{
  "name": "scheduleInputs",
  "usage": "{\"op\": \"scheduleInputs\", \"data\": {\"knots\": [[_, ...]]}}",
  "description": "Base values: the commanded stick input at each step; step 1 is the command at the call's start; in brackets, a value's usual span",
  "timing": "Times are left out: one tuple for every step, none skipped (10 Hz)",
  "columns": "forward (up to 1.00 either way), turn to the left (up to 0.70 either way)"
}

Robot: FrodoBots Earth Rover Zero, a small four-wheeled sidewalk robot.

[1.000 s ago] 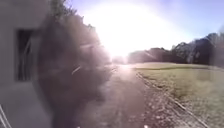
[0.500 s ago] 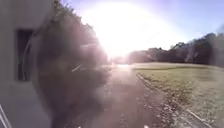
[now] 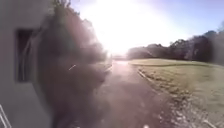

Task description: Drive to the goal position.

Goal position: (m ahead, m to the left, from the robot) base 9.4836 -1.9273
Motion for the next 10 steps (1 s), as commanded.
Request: {"op": "scheduleInputs", "data": {"knots": [[0.70,0.00],[0.70,0.00],[0.70,0.00],[0.70,0.00],[0.70,0.00],[0.70,0.00],[0.70,0.00],[0.70,0.00],[0.70,0.00],[0.70,0.00]]}}
